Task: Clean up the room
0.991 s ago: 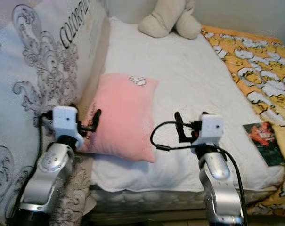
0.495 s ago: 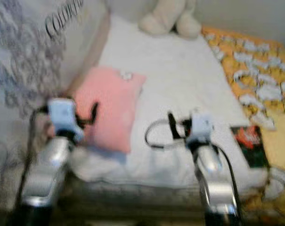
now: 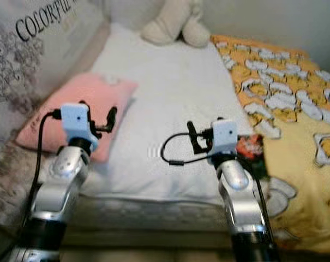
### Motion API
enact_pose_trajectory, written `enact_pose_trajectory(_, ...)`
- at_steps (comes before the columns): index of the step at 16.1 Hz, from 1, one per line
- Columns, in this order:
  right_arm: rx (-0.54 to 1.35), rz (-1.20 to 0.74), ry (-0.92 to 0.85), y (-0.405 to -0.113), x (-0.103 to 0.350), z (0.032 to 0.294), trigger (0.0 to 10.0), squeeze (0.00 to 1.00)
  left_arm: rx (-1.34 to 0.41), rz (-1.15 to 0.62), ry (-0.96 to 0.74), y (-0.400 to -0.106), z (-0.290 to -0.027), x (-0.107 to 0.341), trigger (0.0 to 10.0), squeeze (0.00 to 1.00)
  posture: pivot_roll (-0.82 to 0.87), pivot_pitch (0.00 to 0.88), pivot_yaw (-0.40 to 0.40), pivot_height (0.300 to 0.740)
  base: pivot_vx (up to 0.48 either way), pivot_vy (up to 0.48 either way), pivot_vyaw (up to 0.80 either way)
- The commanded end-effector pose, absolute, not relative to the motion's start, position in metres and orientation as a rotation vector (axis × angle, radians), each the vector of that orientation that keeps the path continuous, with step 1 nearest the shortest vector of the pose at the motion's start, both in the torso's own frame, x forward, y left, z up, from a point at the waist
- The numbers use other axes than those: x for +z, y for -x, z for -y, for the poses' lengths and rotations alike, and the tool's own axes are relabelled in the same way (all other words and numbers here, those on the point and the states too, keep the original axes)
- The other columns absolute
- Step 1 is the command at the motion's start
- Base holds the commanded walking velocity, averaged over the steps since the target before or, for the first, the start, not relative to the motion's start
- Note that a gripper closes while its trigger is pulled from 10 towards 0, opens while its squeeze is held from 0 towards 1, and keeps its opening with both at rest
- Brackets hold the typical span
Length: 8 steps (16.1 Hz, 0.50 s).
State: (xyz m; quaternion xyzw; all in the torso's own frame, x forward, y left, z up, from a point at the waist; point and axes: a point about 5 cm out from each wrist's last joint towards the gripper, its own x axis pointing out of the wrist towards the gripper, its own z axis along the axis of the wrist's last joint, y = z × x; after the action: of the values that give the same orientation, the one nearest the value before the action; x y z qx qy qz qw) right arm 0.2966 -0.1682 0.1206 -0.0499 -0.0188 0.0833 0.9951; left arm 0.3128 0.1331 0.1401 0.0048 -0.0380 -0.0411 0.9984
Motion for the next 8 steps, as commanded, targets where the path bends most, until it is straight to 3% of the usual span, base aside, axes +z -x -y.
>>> enact_pose_trajectory(1, 0.142, 0.039, 0.126, -0.297, 0.121, 0.178, 10.0, 0.0, -0.113, 0.072, -0.007, -0.314, -0.123, 0.139, 10.0, 0.0, 0.03, 0.0, -0.076, 0.74, 0.255, -0.405, 0.0)
enact_pose_trajectory(2, 0.134, 0.02, 0.138, -0.296, 0.118, 0.18, 10.0, 0.0, -0.118, 0.065, -0.008, -0.314, -0.122, 0.137, 10.0, 0.0, 0.02, 0.0, -0.075, 0.74, 0.277, -0.39, 0.0)
enact_pose_trajectory(8, 0.123, 0.002, 0.132, -0.289, 0.11, 0.183, 10.0, 0.0, -0.08, 0.053, -0.045, -0.32, -0.128, 0.135, 10.0, 0.0, 0.01, 0.0, -0.063, 0.74, 0.0, 0.0, -0.49)
